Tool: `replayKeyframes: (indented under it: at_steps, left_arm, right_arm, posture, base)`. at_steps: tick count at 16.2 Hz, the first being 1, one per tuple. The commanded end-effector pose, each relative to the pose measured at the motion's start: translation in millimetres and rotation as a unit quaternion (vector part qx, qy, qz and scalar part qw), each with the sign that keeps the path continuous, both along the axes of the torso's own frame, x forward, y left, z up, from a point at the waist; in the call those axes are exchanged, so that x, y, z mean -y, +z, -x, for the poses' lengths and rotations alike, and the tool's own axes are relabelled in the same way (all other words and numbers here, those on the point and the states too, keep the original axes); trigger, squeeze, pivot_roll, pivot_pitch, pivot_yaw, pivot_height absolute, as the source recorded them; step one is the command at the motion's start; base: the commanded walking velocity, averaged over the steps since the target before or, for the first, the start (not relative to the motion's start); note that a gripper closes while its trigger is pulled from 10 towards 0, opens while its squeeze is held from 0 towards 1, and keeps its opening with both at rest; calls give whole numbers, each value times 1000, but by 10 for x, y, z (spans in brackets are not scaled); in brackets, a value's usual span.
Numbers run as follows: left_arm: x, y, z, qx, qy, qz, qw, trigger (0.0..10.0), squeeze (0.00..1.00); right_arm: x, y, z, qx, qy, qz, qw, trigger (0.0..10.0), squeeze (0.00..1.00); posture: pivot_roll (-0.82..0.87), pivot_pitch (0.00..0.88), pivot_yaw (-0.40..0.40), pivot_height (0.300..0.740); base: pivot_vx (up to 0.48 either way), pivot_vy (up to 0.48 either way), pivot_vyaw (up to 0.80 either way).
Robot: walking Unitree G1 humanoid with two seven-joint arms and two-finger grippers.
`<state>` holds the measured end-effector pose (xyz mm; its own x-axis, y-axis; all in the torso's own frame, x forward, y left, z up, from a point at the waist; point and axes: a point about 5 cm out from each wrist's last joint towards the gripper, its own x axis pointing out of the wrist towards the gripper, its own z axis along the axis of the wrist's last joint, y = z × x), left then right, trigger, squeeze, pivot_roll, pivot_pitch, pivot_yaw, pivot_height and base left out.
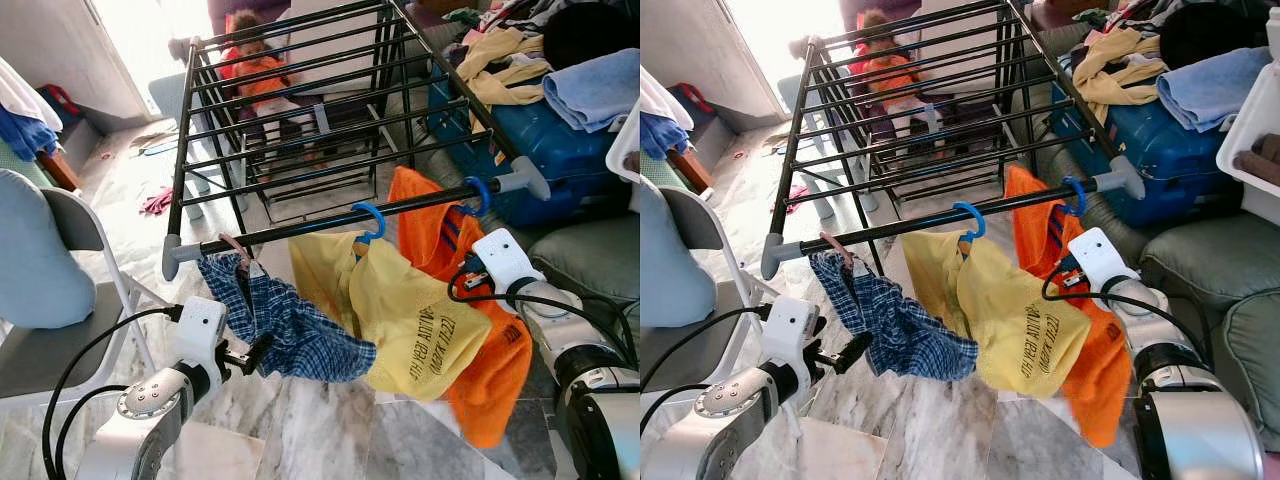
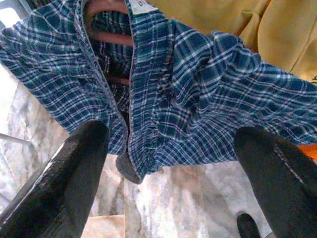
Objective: Hang hanger
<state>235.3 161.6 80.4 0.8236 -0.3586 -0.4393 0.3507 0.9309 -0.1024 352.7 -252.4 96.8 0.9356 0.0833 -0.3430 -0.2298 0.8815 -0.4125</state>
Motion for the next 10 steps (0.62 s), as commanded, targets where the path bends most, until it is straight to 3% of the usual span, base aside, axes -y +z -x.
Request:
replayKeyframes:
  at_steps: [1, 7, 10]
  left_arm:
    - [-36, -30, 0, -6, 2, -11, 1000, 10000, 0]
    - [60, -60, -57, -5, 0, 1, 1000, 10000, 0]
    - [129, -95, -81, -3, 3, 14, 1000, 10000, 0]
  right_arm:
    - [-62, 12, -27, 3, 7, -4, 1000, 0, 0]
    - [-8, 255, -127, 71, -22, 17, 997, 0, 0]
    - [5, 308, -135, 101, -44, -8, 994, 0, 0]
  posture:
    - [-7, 0, 147, 740]
    - [-46, 0, 137, 740]
    - [-74, 0, 127, 740]
  base:
    - [0, 0, 0]
    - [0, 0, 0]
    - [0, 0, 0]
